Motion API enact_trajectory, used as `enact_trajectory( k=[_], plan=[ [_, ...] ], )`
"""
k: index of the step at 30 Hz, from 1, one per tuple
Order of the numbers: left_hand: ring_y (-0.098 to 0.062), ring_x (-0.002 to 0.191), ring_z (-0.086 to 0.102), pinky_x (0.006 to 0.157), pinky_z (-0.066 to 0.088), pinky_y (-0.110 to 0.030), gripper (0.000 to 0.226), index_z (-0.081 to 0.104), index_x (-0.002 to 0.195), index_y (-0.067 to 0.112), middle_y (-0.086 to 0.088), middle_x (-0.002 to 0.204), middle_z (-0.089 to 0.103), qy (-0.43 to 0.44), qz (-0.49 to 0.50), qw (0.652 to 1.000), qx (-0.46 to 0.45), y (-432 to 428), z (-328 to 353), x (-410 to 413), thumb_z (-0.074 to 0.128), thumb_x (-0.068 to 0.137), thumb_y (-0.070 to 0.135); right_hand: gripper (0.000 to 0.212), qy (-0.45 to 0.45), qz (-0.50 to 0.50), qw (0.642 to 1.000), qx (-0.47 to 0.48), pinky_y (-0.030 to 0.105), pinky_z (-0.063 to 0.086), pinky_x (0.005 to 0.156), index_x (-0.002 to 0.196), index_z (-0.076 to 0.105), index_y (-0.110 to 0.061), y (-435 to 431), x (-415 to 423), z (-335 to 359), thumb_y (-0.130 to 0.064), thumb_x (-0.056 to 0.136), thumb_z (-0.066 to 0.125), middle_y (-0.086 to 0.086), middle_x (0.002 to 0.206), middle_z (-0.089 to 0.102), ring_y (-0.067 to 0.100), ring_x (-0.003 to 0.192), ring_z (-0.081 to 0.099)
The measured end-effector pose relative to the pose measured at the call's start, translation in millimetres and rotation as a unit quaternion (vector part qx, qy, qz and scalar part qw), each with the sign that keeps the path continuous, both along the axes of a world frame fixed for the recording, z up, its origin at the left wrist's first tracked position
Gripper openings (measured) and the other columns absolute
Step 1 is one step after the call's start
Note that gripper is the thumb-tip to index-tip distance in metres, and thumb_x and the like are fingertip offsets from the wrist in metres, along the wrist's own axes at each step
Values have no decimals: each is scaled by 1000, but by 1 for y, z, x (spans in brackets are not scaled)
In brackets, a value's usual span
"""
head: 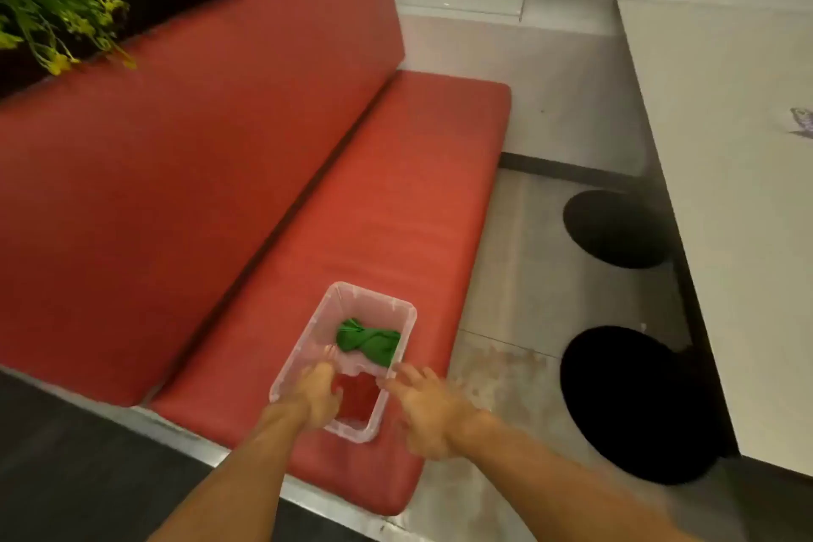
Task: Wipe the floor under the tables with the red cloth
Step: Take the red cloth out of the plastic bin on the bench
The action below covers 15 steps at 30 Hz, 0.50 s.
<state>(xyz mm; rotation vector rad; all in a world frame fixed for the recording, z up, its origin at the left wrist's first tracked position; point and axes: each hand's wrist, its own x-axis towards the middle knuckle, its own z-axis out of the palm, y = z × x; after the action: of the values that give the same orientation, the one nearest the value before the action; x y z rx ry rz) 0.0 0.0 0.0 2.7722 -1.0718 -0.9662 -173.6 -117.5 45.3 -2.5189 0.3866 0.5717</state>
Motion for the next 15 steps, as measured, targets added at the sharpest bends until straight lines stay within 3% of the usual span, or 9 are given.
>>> enact_trajectory(
  k=[4, 7, 11, 15],
  plan=[
    [-28, 123, 50, 96, 40, -29, 37, 46, 133, 10, -12, 135, 52, 17, -12, 1000, 16, -15, -32, 16, 48, 99, 23, 72, 61, 42, 996, -40, 55, 15, 117, 155, 4, -25, 6, 5, -34, -27, 96, 45, 6, 163, -11, 41, 146, 9],
    [-26, 132, 44, 105, 35, -29, 45, 41, 140, 14, -9, 143, 46, 24, -27, 999, 20, -21, -55, 25, 51, 97, 23, 74, 58, 60, 995, -51, 57, 10, 118, 155, -4, -28, 11, 1, -46, -26, 98, 43, 3, 159, -25, 41, 147, 4],
    [-26, 124, 51, 102, 42, -36, 47, 48, 135, 17, -8, 137, 50, 21, -73, 996, 55, -28, -75, 32, 59, 92, 31, 89, 54, 66, 995, -59, 56, 11, 116, 152, -14, -35, 7, -10, -56, -18, 91, 49, -3, 154, -37, 44, 145, 7],
    [-27, 126, 48, 106, 38, -42, 58, 48, 133, 24, -4, 138, 50, -27, -154, 982, 106, -34, -89, 28, 61, 84, 51, 90, 34, 57, 997, -41, 53, 16, 115, 151, -15, -39, 6, -14, -60, -20, 90, 48, -4, 154, -38, 45, 142, 15]
  ],
)
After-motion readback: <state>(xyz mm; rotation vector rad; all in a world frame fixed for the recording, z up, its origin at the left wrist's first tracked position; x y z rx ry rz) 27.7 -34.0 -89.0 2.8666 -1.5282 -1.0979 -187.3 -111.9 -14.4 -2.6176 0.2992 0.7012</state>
